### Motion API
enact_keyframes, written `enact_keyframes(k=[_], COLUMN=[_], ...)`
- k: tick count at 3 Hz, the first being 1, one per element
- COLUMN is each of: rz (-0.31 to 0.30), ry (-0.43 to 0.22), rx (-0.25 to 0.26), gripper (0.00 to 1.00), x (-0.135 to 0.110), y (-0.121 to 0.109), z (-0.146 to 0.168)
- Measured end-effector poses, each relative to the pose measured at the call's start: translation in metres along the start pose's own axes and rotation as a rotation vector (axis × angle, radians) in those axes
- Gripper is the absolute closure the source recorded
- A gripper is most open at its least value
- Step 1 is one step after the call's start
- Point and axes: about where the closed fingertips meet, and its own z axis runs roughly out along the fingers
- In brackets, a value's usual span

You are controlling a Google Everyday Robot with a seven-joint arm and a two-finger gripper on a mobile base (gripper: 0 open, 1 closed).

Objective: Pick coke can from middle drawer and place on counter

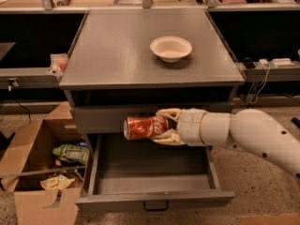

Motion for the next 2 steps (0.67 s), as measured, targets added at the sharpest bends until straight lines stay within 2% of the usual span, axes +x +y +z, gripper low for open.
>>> enact_keyframes(k=[1, 2], rz=[0.046, 0.084], ry=[0.047, 0.140], rx=[0.129, 0.203], gripper=[1.00, 1.00], x=[-0.009, 0.008], y=[-0.063, -0.099], z=[-0.054, -0.088])
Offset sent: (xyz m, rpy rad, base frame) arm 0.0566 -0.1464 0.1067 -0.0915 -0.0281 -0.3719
